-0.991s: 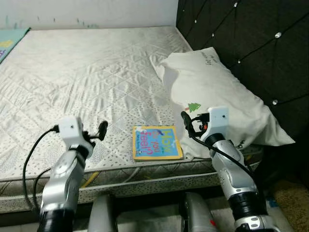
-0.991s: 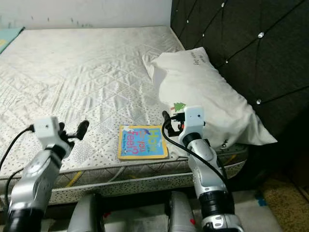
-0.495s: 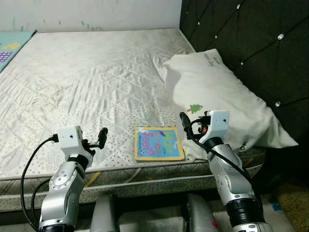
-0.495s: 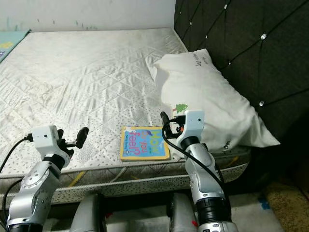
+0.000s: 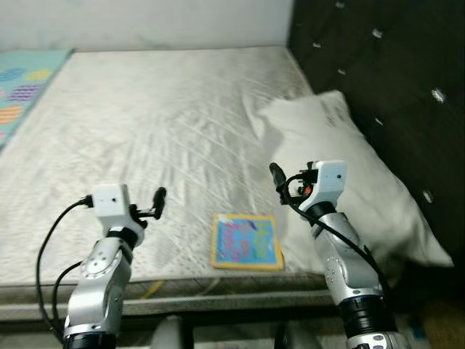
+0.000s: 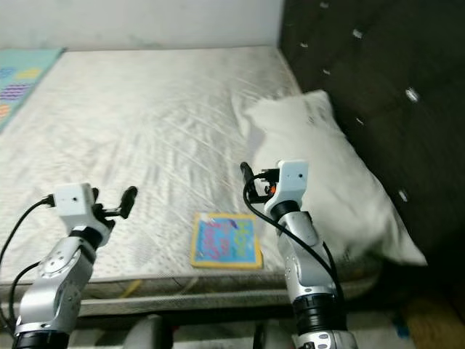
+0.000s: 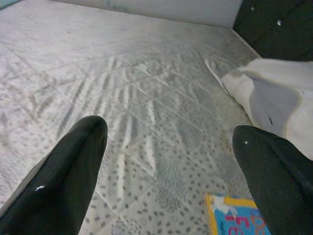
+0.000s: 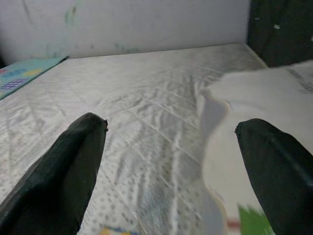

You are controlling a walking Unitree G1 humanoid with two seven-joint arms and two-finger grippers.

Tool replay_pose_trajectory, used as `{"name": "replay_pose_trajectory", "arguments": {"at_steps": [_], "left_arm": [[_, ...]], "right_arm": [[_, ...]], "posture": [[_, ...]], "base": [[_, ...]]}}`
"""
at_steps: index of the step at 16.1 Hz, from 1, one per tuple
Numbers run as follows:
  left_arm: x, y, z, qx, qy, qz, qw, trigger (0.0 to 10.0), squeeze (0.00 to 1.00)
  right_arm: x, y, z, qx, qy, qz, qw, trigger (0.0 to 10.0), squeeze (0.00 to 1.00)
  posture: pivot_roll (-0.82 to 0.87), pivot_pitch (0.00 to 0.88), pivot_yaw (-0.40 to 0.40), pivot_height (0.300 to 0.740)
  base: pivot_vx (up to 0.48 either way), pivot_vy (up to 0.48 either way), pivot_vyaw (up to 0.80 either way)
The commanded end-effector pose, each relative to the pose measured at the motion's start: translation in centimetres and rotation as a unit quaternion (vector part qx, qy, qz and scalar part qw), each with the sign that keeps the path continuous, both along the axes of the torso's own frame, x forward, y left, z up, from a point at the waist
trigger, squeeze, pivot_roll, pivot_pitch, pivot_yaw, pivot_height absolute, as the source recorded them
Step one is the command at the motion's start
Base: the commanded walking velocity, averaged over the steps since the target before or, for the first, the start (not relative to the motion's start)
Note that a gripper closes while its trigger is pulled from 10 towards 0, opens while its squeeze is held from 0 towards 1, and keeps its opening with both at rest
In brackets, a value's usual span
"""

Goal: Clean up the room

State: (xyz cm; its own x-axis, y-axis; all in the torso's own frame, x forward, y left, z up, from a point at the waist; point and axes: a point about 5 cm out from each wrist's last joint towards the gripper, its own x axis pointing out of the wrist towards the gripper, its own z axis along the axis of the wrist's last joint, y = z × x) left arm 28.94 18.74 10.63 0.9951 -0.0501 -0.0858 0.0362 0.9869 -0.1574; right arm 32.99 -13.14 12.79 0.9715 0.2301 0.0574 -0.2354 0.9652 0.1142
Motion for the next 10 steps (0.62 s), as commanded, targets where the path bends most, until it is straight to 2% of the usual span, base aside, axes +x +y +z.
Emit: {"name": "replay_pose_trajectory", "arguments": {"at_steps": [1,6,9,10], "left_arm": [[0.0,0.3,0.6,0.005,-0.013,0.009,1.0,10.0,0.0],[0.3,-0.4,0.7,-0.007,-0.016,0.0,1.0,10.0,0.0],[0.5,-1.0,1.1,0.013,-0.028,-0.007,1.0,10.0,0.0],[0.2,-1.1,1.0,0.006,-0.024,-0.012,1.0,10.0,0.0]], "right_arm": [[0.1,0.0,0.5,0.002,-0.007,0.003,1.0,10.0,0.0],[-0.2,-0.3,0.5,-0.007,-0.003,-0.001,1.0,10.0,0.0],[-0.9,-0.7,-0.2,-0.006,0.007,-0.019,1.0,10.0,0.0],[-1.3,-0.7,-0.6,-0.005,0.013,-0.024,1.0,10.0,0.0]], "posture": [[-0.03,0.0,0.017,0.736],[-0.07,0.0,0.009,0.74],[-0.07,0.0,0.02,0.74],[-0.08,0.0,0.022,0.74]], "base": [[0.0,0.0,0.0],[0.0,0.0,0.0],[0.0,0.0,0.0],[0.0,0.0,0.0]]}}
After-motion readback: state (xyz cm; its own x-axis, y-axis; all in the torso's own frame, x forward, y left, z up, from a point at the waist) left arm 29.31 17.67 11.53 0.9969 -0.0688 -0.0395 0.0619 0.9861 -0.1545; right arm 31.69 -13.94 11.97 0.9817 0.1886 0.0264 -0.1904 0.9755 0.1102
